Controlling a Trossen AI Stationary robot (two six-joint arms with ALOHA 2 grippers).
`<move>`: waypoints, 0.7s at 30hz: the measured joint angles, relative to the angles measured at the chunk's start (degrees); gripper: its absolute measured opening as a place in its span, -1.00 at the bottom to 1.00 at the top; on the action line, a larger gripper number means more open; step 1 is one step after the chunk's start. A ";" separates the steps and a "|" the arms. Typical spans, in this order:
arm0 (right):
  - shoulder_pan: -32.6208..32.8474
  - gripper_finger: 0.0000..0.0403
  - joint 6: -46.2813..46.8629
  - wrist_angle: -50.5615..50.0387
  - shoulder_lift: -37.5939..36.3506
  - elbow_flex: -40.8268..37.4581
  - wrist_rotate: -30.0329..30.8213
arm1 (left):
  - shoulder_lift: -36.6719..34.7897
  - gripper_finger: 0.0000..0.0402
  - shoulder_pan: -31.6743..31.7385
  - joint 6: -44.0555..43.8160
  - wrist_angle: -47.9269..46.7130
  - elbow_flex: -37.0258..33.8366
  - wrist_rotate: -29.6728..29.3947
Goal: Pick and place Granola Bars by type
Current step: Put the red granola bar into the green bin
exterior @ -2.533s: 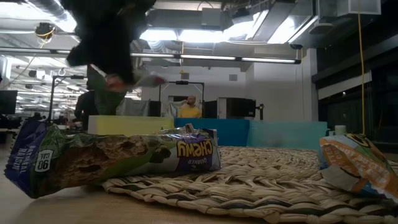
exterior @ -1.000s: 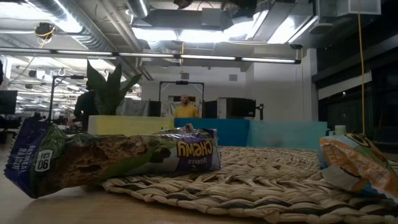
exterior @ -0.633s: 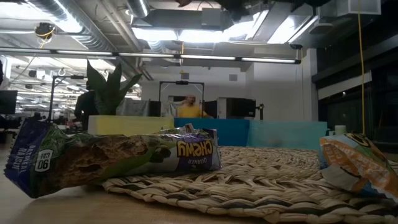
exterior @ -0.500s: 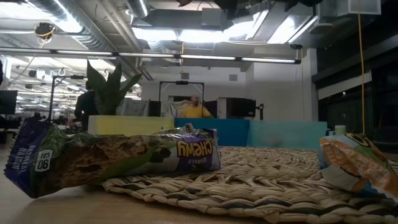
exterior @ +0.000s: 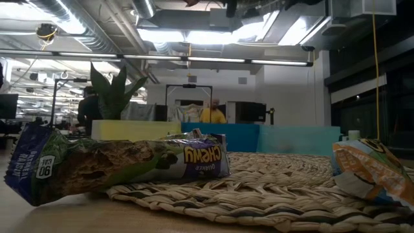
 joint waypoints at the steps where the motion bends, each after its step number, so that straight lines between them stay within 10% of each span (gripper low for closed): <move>1: -0.17 0.04 0.02 -0.01 0.00 0.00 0.00 | 0.00 -0.75 0.00 0.00 0.00 0.00 0.00; 11: -0.61 -0.79 -0.87 -0.34 0.02 0.00 0.00 | 0.00 -0.71 0.00 2.25 0.09 0.00 1.62; 21: -0.63 -0.78 -1.36 -0.34 -0.08 0.00 -0.15 | 0.00 -0.36 -2.33 5.89 -0.54 0.00 3.64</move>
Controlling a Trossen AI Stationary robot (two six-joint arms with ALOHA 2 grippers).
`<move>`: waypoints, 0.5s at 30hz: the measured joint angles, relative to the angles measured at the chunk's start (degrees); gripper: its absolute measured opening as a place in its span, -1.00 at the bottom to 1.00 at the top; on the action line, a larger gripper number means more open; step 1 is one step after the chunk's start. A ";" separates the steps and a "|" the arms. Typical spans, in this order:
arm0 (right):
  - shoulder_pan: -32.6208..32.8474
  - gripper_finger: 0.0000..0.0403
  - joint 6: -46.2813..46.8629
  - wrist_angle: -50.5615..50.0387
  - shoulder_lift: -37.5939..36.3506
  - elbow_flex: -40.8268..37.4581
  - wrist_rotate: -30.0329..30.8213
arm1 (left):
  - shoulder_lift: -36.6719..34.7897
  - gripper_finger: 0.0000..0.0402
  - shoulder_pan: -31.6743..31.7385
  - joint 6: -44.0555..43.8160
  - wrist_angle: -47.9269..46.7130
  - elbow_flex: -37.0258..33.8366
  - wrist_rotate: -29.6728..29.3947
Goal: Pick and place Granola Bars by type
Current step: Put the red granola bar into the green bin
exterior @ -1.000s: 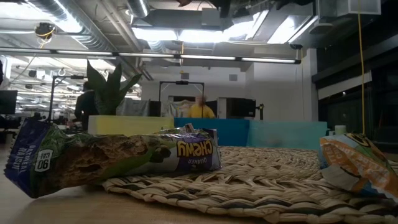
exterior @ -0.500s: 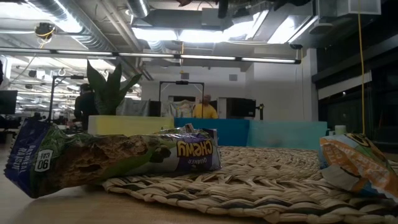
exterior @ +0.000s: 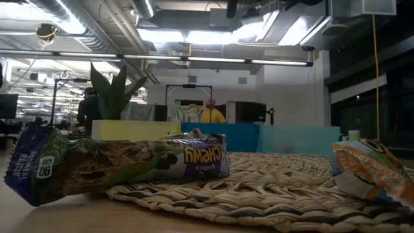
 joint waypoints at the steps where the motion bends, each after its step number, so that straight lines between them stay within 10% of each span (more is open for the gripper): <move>1: -0.14 -0.79 -0.11 0.00 -0.14 0.00 0.00 | 0.02 -0.32 -0.39 0.00 -0.35 0.00 0.08; 15: -2.90 -0.82 -6.33 -16.23 -7.83 0.02 -0.22 | 0.04 0.01 -4.00 -11.91 -10.04 0.00 -7.58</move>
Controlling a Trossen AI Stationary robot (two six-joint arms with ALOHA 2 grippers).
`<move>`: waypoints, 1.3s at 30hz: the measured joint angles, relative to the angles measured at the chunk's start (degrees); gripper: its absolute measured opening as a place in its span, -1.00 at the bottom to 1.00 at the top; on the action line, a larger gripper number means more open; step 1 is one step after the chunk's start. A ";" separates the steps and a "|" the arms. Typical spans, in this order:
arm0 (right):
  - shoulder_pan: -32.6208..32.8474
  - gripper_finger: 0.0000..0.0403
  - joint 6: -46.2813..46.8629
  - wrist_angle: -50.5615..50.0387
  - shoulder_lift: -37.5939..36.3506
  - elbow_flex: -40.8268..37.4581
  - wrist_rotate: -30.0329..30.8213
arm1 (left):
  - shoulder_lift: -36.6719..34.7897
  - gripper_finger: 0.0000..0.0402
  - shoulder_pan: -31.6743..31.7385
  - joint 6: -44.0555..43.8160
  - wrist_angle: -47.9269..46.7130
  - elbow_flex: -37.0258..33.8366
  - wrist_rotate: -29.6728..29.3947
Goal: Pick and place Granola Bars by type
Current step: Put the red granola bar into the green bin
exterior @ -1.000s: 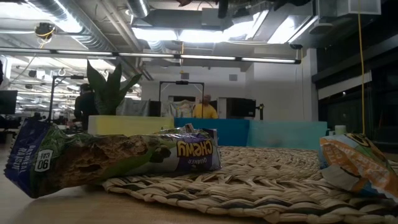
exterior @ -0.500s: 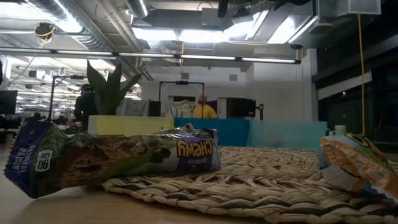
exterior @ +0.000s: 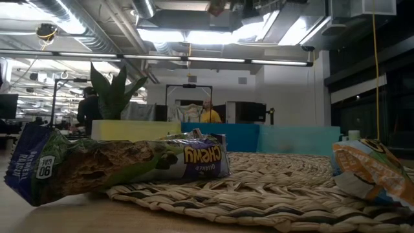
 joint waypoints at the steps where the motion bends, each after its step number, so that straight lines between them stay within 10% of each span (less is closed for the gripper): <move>1: -0.18 -0.84 -0.69 -2.28 -1.06 0.00 0.00 | 0.00 0.00 -0.13 -0.77 -0.51 0.00 -0.64; 22: -0.52 -0.88 0.05 -47.57 -24.85 0.00 9.47 | 0.02 -0.04 -0.42 -6.00 -3.01 -0.44 -1.07; 39: -7.74 -0.85 0.95 -74.02 -18.73 10.79 10.48 | 0.02 -0.04 -0.36 -8.64 -2.95 -0.48 -1.00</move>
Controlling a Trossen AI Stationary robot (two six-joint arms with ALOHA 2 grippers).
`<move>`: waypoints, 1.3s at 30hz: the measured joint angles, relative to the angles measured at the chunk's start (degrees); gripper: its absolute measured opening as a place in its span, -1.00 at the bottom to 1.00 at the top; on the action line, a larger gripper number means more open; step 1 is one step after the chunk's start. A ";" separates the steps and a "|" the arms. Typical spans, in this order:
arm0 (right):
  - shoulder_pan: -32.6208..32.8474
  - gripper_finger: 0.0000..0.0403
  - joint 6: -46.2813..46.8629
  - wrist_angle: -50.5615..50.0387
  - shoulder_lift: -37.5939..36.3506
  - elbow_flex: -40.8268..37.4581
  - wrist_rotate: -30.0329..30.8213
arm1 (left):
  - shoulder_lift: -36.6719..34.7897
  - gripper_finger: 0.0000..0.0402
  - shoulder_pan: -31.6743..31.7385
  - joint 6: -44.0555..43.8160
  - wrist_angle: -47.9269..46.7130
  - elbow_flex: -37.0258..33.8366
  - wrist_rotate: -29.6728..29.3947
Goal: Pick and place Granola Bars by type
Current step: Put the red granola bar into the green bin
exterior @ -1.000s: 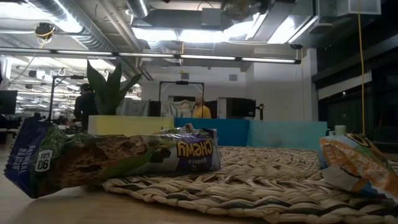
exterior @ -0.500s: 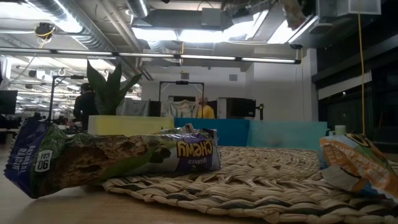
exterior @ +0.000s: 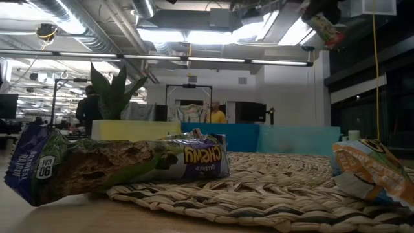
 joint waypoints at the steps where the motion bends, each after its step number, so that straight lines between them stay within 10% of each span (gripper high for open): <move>1: -0.93 -0.82 -0.82 -1.79 1.14 1.79 0.85 | 0.00 -0.04 0.00 -0.30 -0.02 0.00 -0.02; 14: -11.76 -0.87 -13.58 -6.25 13.69 7.52 2.59 | 0.00 -0.07 -0.03 -1.15 0.00 0.00 0.00; 39: -18.88 -0.87 -14.28 17.79 27.70 -18.39 -9.23 | 0.19 -0.12 -0.37 -2.00 0.00 -0.04 0.00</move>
